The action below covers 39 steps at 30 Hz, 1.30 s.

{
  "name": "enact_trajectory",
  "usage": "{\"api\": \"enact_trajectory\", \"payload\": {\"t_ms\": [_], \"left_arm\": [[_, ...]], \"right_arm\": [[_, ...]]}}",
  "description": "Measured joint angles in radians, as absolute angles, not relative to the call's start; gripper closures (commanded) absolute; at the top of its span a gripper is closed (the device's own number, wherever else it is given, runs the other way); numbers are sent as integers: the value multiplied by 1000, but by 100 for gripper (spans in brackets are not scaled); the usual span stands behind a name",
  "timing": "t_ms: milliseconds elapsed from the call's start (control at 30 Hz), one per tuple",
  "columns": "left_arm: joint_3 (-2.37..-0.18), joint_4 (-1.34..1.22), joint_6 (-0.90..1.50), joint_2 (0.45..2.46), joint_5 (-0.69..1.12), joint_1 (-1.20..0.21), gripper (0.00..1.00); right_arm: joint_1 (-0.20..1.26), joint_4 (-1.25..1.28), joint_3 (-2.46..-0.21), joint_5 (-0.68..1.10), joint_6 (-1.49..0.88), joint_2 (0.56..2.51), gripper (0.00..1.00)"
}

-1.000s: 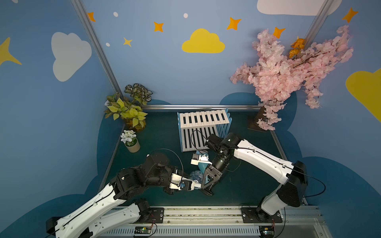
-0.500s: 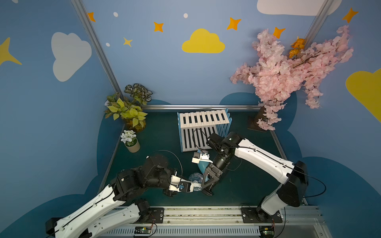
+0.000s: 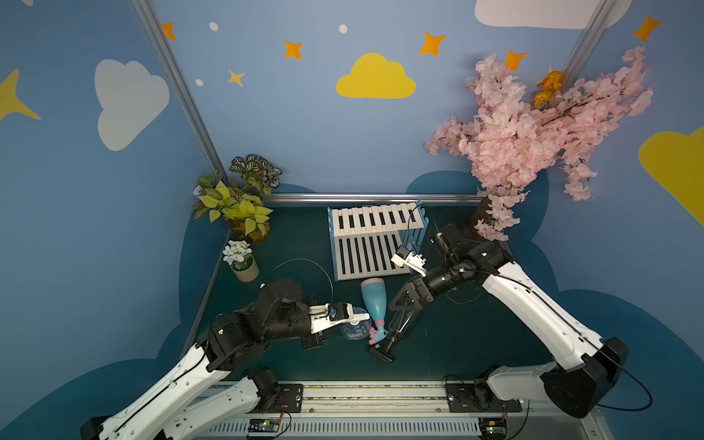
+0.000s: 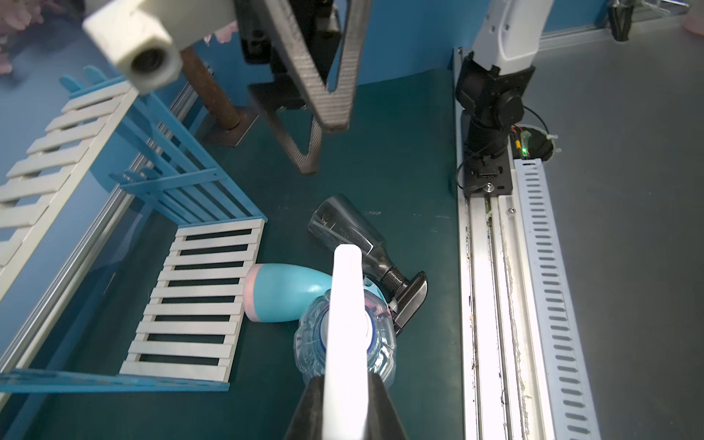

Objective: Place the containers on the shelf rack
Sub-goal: 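Pick up a container from the center of the board, then place the container on the shelf.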

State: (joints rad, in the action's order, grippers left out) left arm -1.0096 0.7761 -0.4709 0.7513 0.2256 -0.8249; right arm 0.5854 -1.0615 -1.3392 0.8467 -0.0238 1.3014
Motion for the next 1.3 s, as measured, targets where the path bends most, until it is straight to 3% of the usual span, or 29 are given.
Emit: {"api": "enact_trajectory", "payload": {"t_ms": [333,700,1000,1300], "left_arm": [[-1175,788,-278,837,198,-716,98],[-1789,922,-214,1198,157,-582,98],[-2296,1068,-223,1590,148,-501,98],[-2578,1187,-236,1757,134,-464,97]], "right_arm": [[460,-795,-1115,691,-202,1011,3],[433,-643,-953,529,-258,775,2],[431,-591,-834,494,-284,709,2],[430,-573,-744,475,-292,645,2]]}}
